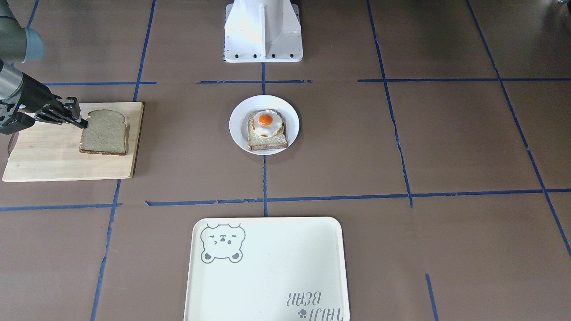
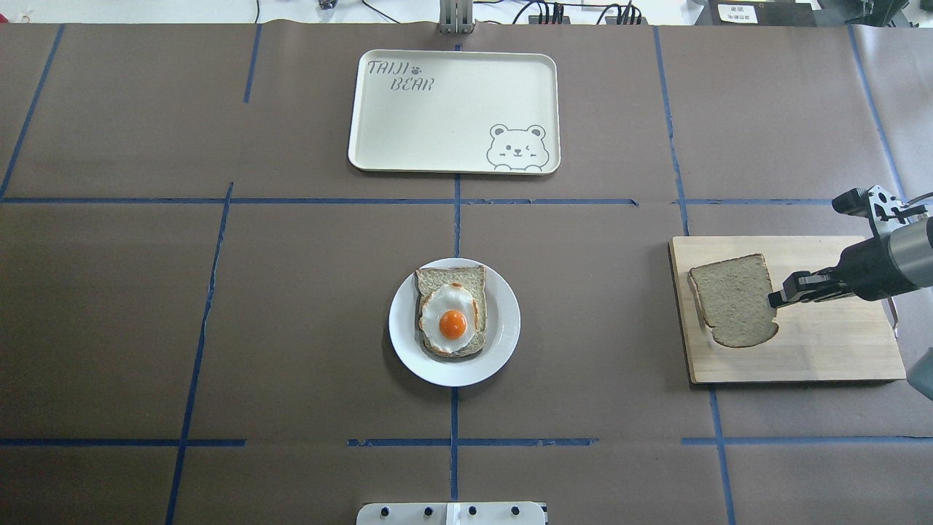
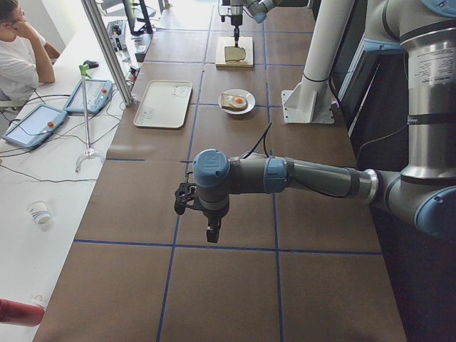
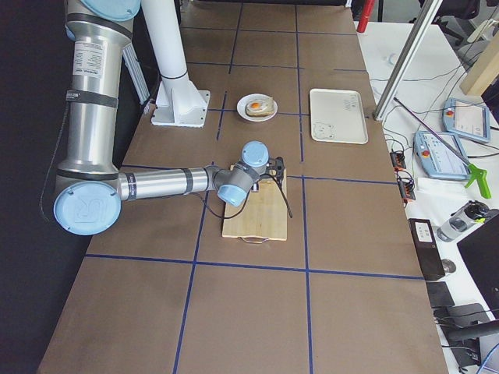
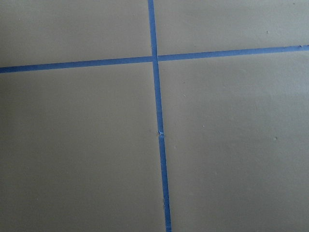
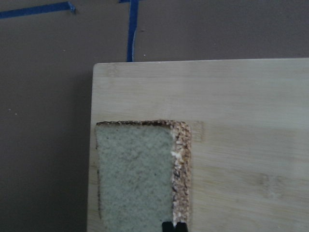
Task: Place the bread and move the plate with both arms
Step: 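Close the right gripper on the bread slice's edge and lift it, then carry the bread with the right gripper and lay it on the egg toast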
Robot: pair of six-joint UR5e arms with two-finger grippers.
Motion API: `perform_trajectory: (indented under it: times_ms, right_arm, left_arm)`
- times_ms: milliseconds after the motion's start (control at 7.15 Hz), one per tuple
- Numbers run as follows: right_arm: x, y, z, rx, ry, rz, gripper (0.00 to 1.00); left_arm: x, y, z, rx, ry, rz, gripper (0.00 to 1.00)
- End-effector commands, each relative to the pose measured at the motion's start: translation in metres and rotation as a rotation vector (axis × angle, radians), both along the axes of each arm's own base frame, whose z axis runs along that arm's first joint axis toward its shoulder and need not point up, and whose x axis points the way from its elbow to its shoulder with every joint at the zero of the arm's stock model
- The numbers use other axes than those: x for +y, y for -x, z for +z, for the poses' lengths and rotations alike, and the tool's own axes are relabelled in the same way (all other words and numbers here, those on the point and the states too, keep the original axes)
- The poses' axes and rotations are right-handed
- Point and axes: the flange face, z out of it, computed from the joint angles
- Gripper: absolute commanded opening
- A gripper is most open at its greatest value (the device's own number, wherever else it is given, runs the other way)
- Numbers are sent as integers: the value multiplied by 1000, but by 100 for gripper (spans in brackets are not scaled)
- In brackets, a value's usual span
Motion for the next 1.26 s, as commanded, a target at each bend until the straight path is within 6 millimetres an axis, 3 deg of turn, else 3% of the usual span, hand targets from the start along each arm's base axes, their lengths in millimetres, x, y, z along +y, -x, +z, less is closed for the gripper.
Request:
perform_trajectory:
  times_ms: [0, 280, 420, 560, 839, 1119]
  right_arm:
    - [-7, 5, -54, -80, -29, 13, 0]
    - [-33, 29, -125, -184, 2, 37, 0]
    - [-42, 58, -170, -241, 28, 26, 0]
    - [-37, 104, -210, -285, 45, -2, 0]
    - [-13, 208, -261, -322, -7, 24, 0]
    - [6, 270, -282, -331, 13, 36, 0]
  left_arm:
    - [0, -1, 0, 7, 2, -1, 100]
    - [0, 0, 0, 7, 2, -2, 100]
    - [0, 0, -1, 7, 0, -2, 100]
    - [0, -1, -1, 19, 1, -3, 100]
    - [-1, -2, -2, 21, 0, -1, 100]
    - [-1, -2, -2, 21, -2, -1, 100]
